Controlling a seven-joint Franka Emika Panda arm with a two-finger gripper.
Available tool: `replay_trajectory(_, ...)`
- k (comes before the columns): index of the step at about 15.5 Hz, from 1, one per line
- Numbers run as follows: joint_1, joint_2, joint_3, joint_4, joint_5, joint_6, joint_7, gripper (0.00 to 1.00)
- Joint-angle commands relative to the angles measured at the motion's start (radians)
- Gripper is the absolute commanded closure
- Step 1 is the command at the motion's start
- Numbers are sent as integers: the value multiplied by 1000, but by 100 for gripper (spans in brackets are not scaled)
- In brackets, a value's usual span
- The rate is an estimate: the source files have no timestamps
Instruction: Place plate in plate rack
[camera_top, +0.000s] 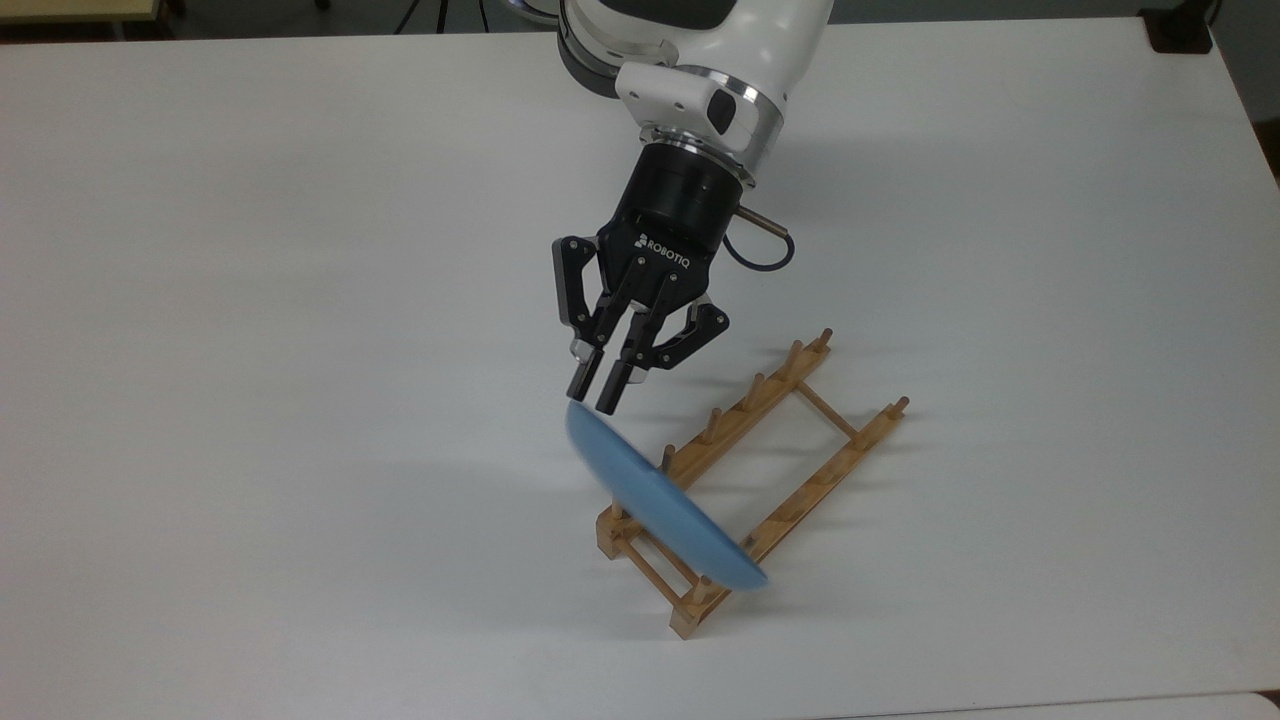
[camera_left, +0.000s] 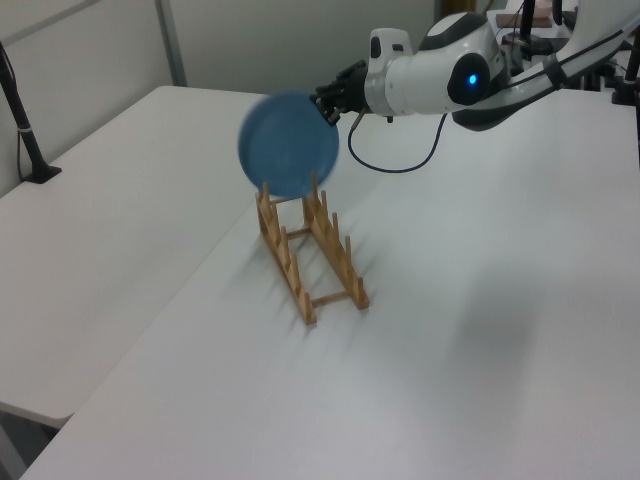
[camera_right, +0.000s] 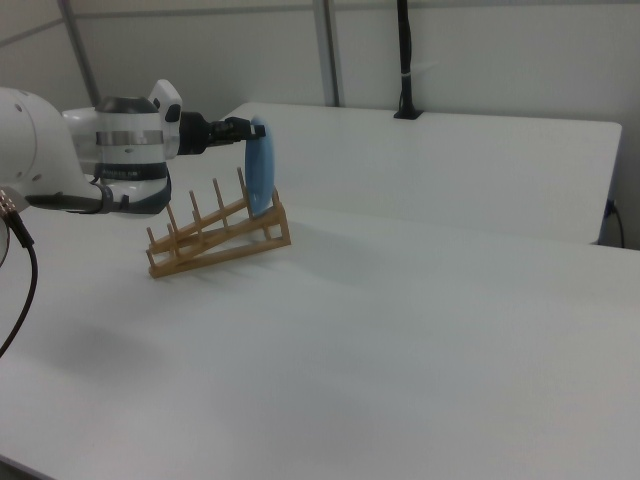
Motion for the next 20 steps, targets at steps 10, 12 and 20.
replay_trajectory(10,8,-84,-3,53,296,-20,12,0)
replay_trajectory(12,11,-120,-3,53,550,-30,-84,0)
replay_trajectory(20,8,-245,-6,99,1339,-480,-460,0)
